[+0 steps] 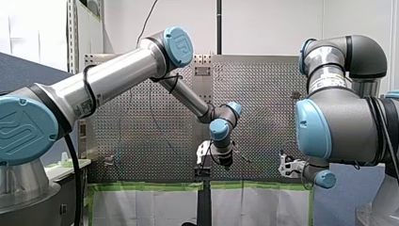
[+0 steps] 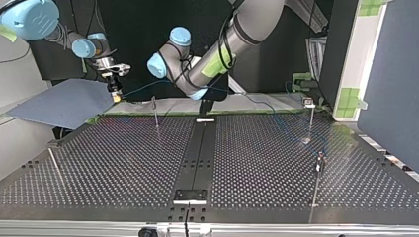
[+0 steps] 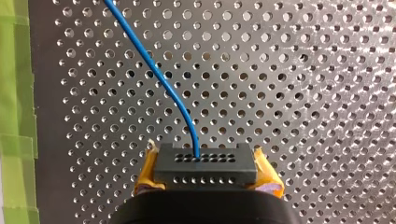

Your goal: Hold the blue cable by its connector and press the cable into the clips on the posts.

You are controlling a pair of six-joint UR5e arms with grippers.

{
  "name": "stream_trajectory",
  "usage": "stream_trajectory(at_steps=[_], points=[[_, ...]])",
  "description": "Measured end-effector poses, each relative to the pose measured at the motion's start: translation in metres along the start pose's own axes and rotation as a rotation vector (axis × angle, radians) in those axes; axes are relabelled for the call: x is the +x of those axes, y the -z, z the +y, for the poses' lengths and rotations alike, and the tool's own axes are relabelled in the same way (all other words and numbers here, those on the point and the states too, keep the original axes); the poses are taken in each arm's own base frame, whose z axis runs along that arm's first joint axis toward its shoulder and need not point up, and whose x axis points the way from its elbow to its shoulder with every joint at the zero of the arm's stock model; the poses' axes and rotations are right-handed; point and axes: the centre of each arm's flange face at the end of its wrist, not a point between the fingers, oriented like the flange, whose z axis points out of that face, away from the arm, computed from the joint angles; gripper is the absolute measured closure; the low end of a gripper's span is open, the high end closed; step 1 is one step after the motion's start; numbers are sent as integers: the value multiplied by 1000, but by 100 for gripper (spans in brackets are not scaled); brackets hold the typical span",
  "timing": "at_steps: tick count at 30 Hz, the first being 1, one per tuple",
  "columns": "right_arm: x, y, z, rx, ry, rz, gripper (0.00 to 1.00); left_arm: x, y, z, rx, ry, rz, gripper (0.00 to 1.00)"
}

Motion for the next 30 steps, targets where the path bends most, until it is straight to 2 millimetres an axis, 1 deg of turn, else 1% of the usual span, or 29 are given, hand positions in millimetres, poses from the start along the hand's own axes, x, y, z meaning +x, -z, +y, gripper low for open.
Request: stream_trajectory(at_steps=[11, 16, 26, 30], points=[[0, -1, -2, 5, 2, 3, 98, -32, 2, -7, -4, 8, 14, 0], [0, -1, -3, 5, 2, 3, 98, -29, -7, -7, -13, 29, 41, 0], [0, -2, -5, 9, 2, 4, 98, -13, -36, 2, -63, 30, 114, 0], [1, -2, -5, 10, 3, 5, 98, -14, -39, 0, -70, 28, 132, 0]])
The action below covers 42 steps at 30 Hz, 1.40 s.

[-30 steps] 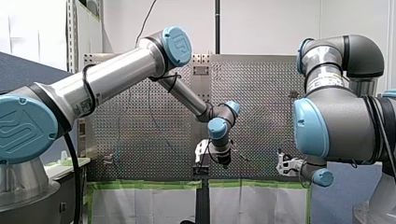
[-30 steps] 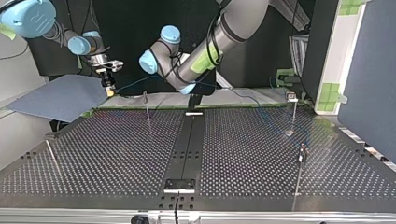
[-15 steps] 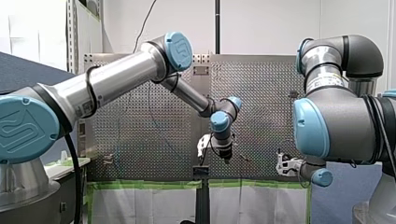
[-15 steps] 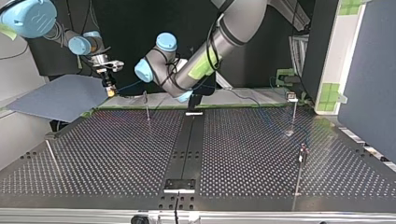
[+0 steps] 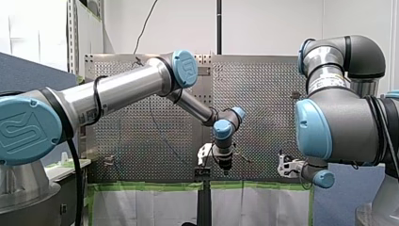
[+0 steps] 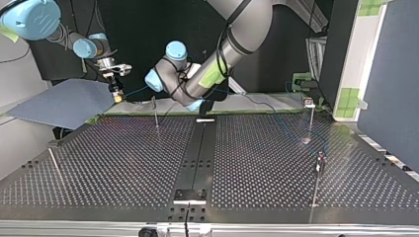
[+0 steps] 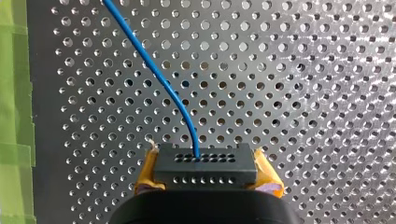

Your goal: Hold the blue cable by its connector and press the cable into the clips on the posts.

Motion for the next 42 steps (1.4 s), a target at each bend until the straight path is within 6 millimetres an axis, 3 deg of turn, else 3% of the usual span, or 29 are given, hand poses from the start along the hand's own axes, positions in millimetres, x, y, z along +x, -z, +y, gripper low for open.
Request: stream_trajectory(at_steps=[16, 32, 42], points=[[0, -1, -3, 5, 0, 0, 98, -35, 25, -16, 7, -1, 24, 0], [0, -2, -4, 7, 0, 1, 98, -22, 33, -3, -52, -16, 134, 0], [0, -2, -5, 9, 0, 1, 98, -23, 29, -12, -20, 74, 77, 0]])
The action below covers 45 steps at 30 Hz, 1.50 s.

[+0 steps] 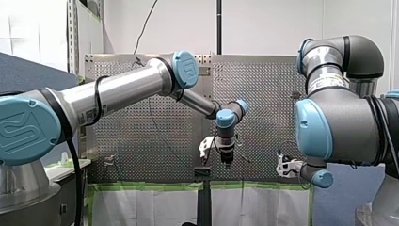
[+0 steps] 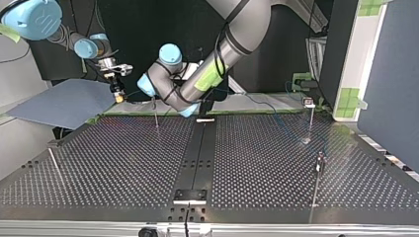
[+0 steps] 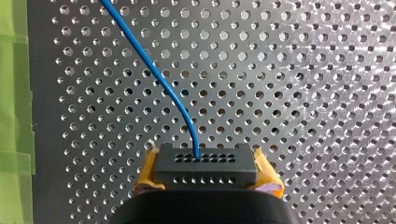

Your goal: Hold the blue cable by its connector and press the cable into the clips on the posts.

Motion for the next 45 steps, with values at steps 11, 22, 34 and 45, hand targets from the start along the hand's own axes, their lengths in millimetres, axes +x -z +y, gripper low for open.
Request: stream_trajectory(at_steps=[11, 22, 34, 45], points=[[0, 0, 0, 1, 0, 1, 98, -4, -8, -7, 46, 104, -68, 0], [0, -1, -1, 3, 0, 2, 98, 6, -21, 10, 4, 61, -50, 0], [0, -2, -4, 7, 0, 1, 98, 7, -34, 23, -21, 44, -47, 0], [1, -3, -5, 10, -2, 0, 98, 30, -74, 21, -21, 37, -29, 0]])
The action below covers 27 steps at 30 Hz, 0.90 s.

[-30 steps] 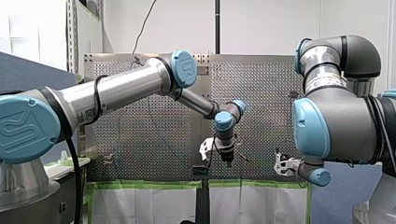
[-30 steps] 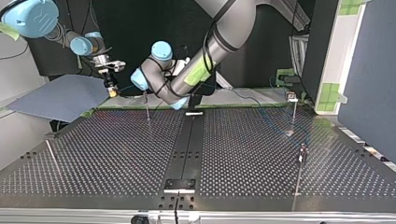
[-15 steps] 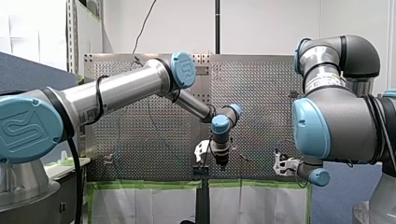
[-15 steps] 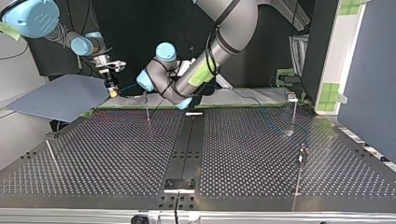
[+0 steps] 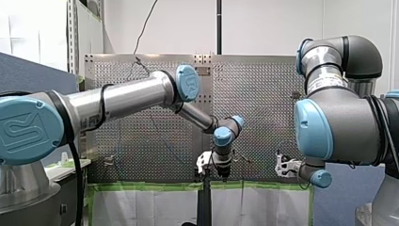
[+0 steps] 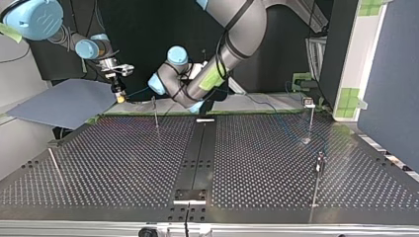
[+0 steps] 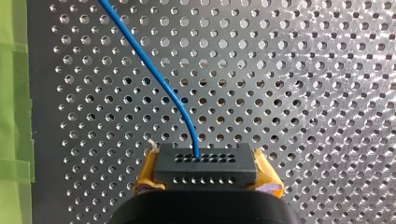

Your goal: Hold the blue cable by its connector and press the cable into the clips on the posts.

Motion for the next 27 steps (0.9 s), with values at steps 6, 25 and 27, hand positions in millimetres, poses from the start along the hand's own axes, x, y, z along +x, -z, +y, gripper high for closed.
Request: stream_trajectory(at_steps=[6, 25, 27], points=[[0, 0, 0, 0, 1, 0, 98, 3, -30, 5, 6, 21, -25, 0], [0, -1, -2, 3, 2, -1, 98, 18, -66, 20, -1, 45, -62, 0], [0, -1, -2, 3, 2, -1, 98, 18, -66, 20, 1, 45, -65, 0]])
